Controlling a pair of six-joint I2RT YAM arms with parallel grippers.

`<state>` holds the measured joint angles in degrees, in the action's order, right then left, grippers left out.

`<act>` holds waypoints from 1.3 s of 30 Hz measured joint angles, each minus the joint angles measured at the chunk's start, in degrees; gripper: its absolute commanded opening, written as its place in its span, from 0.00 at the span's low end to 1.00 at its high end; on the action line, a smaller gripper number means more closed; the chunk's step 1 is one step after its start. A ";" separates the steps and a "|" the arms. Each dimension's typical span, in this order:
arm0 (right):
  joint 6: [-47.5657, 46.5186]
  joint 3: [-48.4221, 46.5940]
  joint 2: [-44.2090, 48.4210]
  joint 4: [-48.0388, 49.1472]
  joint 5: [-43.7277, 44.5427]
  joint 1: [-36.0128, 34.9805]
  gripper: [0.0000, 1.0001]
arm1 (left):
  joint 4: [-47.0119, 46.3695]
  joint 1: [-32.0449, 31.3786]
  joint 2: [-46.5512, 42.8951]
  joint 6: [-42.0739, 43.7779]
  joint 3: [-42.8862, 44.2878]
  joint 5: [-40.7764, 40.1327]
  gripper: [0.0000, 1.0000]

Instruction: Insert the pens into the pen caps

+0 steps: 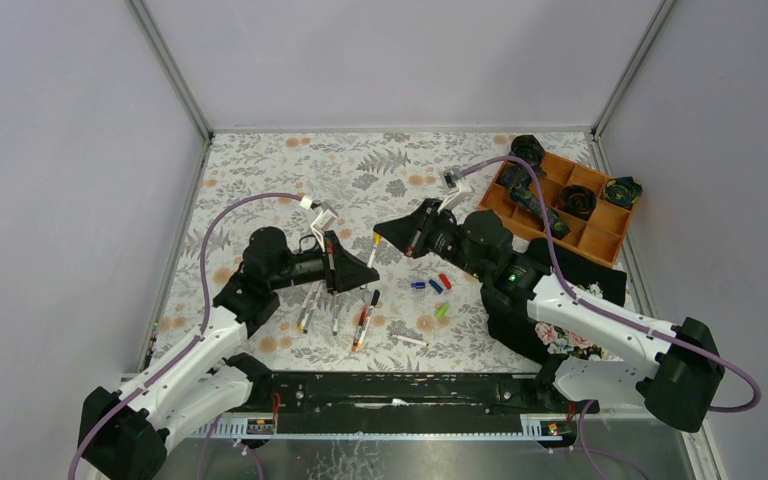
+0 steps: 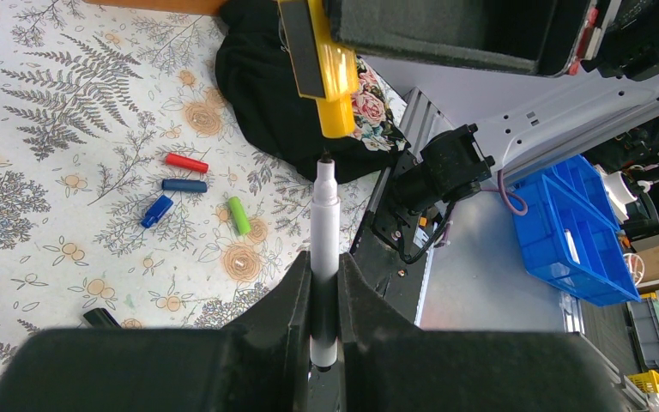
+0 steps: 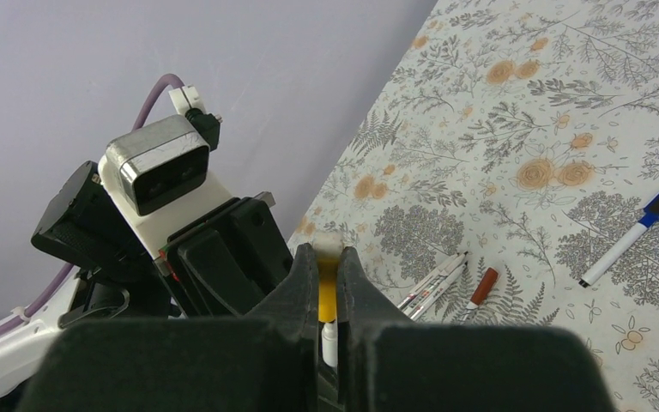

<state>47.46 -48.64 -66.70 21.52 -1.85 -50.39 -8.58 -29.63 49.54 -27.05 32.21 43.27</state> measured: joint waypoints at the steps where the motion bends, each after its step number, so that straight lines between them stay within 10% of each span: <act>1: 0.00 0.00 0.00 0.00 -0.20 -0.07 0.00 | 0.00 0.00 0.00 0.00 0.00 -0.02 0.00; 39: -2.21 -0.70 0.00 -0.22 3.89 -1.79 0.00 | 0.04 0.00 -0.22 0.04 0.00 -1.03 0.00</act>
<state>45.25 -49.34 -66.70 21.30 2.04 -52.18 -8.54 -29.63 49.32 -27.00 32.21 42.24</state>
